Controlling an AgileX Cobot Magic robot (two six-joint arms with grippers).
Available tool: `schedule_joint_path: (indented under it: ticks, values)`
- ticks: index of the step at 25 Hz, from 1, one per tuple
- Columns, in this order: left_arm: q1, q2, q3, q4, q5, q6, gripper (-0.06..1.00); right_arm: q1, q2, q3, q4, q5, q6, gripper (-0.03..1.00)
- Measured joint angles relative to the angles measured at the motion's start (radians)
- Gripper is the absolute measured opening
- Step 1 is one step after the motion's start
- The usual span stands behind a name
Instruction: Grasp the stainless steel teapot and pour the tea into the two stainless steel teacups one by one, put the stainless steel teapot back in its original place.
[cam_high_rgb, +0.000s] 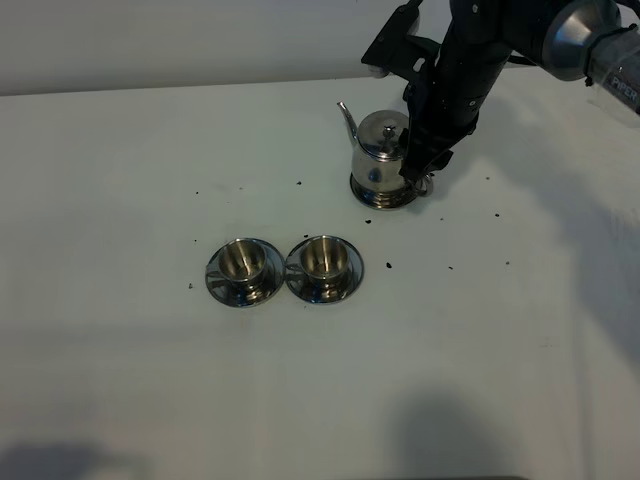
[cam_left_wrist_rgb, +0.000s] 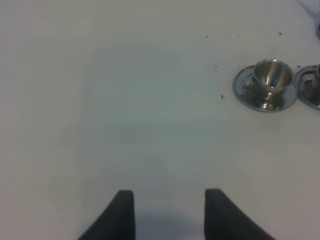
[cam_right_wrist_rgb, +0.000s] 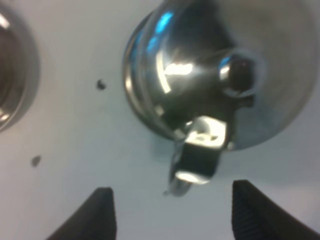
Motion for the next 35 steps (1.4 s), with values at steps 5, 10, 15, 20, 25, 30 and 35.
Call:
schedule_joint_path:
  ticks: [5,10,15,20,25,30,35]
  values:
    - [0.0,0.0,0.0,0.0,0.0,0.0,0.37,-0.01,0.014,0.0,0.006,-0.018,-0.001,0.5]
    - [0.0,0.0,0.0,0.0,0.0,0.0,0.37,-0.022,0.056,-0.007,0.024,-0.016,0.0,0.5]
    - [0.0,0.0,0.0,0.0,0.0,0.0,0.37,-0.022,0.098,-0.066,0.04,-0.003,0.007,0.5]
    - [0.0,0.0,0.0,0.0,0.0,0.0,0.37,-0.022,0.112,-0.094,0.042,0.011,0.029,0.5]
    - [0.0,0.0,0.0,0.0,0.0,0.0,0.37,-0.022,0.134,-0.095,0.042,0.016,0.045,0.5]
    - [0.0,0.0,0.0,0.0,0.0,0.0,0.37,-0.022,0.149,-0.095,0.042,0.015,0.066,0.5]
    - [0.0,0.0,0.0,0.0,0.0,0.0,0.37,-0.022,0.152,-0.095,0.042,0.015,0.081,0.5]
